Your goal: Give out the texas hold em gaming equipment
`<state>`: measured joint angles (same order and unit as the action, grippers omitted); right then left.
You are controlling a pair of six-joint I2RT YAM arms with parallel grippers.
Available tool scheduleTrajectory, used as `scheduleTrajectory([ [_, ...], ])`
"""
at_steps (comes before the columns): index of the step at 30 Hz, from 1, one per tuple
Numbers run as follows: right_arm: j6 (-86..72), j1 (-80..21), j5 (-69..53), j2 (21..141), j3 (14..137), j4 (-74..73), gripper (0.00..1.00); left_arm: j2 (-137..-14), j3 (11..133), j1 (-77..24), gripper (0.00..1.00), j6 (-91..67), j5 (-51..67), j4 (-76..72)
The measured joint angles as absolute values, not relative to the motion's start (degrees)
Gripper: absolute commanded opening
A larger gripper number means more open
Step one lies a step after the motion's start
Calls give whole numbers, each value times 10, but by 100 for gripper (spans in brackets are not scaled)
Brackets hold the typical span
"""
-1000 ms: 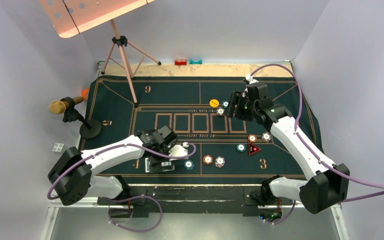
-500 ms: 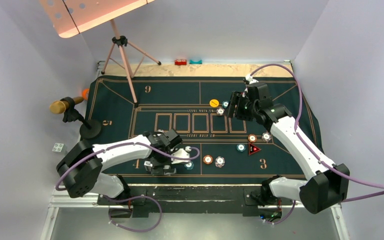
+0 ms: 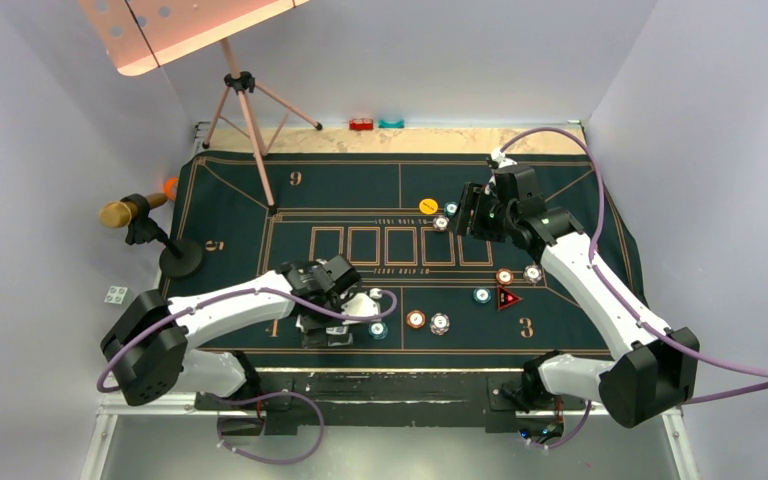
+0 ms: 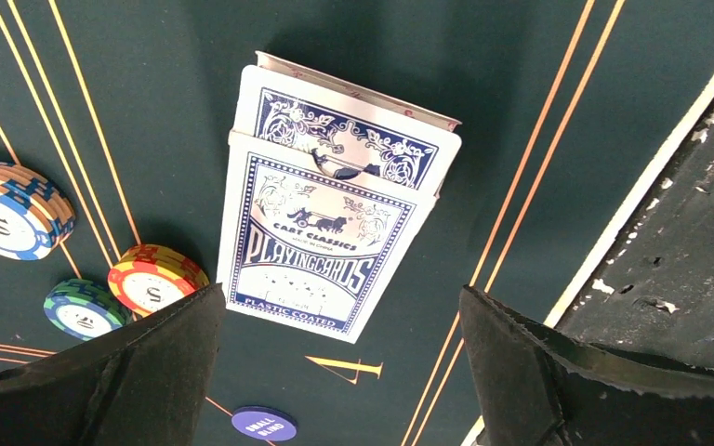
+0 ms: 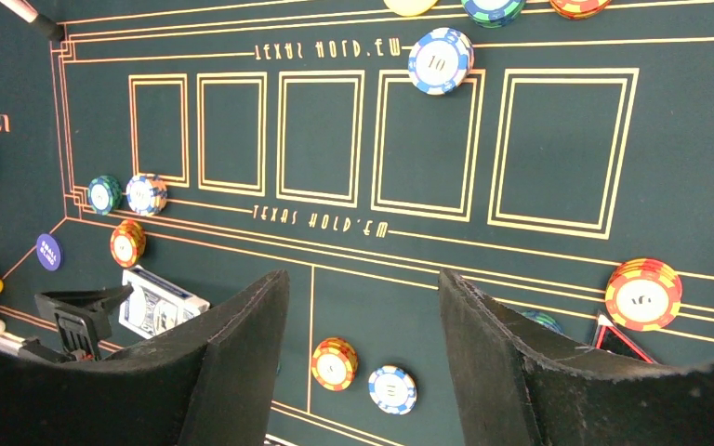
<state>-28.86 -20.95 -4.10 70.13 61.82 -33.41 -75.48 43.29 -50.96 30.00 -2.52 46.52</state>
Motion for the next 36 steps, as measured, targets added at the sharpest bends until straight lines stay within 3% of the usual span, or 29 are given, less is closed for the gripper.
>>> scheduleTrajectory([
  [13, -288, -209, -43, 701, 620, -336, 63, -678, 405, -492, 100, 389, 14, 448],
  [36, -272, -209, -90, 651, 621, -320, 64, -761, 416, -473, 100, 473, 57, 441],
])
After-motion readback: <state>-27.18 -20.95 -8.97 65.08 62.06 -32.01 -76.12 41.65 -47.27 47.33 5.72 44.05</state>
